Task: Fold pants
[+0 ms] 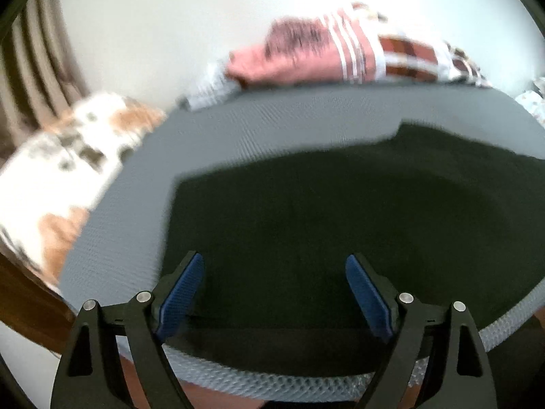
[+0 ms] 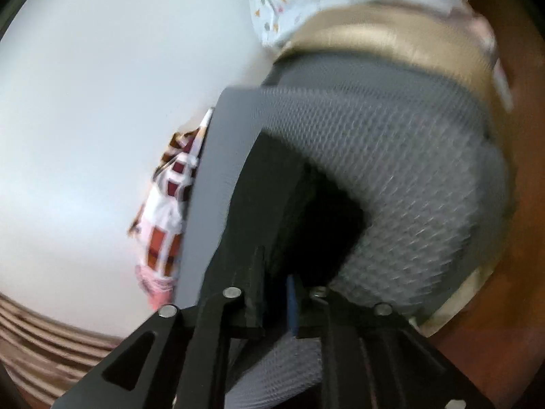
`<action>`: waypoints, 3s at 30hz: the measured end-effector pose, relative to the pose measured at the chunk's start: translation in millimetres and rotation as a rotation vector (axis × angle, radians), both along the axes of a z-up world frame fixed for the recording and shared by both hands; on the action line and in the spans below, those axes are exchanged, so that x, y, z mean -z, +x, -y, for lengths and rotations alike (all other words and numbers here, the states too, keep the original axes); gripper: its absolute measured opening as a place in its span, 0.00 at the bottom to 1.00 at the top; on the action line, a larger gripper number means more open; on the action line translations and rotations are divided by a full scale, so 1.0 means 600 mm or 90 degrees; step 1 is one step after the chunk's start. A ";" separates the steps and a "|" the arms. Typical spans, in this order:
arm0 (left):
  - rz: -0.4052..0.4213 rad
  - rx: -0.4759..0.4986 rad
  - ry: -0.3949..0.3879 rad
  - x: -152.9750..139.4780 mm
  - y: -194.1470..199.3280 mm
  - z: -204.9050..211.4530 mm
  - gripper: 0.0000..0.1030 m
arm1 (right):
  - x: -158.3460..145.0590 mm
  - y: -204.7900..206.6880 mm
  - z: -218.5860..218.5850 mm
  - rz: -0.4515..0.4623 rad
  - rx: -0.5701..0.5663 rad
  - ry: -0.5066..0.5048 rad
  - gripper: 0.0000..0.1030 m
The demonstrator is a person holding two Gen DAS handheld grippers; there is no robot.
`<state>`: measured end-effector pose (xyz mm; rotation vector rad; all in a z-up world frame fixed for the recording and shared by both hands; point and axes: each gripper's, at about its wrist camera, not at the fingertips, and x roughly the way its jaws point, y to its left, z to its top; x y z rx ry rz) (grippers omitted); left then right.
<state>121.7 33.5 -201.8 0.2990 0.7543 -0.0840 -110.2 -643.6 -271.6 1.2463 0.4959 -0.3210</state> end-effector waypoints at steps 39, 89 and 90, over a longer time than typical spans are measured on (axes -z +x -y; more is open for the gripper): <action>0.106 -0.080 0.041 -0.145 -0.084 -0.002 0.88 | -0.050 0.004 -0.028 -0.158 0.002 -0.126 0.52; 0.050 -0.094 -0.004 -0.115 -0.073 -0.018 0.90 | -0.030 0.032 -0.030 -0.037 -0.014 -0.042 0.53; 0.049 -0.096 -0.007 -0.115 -0.072 -0.020 0.90 | -0.032 0.036 -0.031 -0.057 -0.019 -0.060 0.36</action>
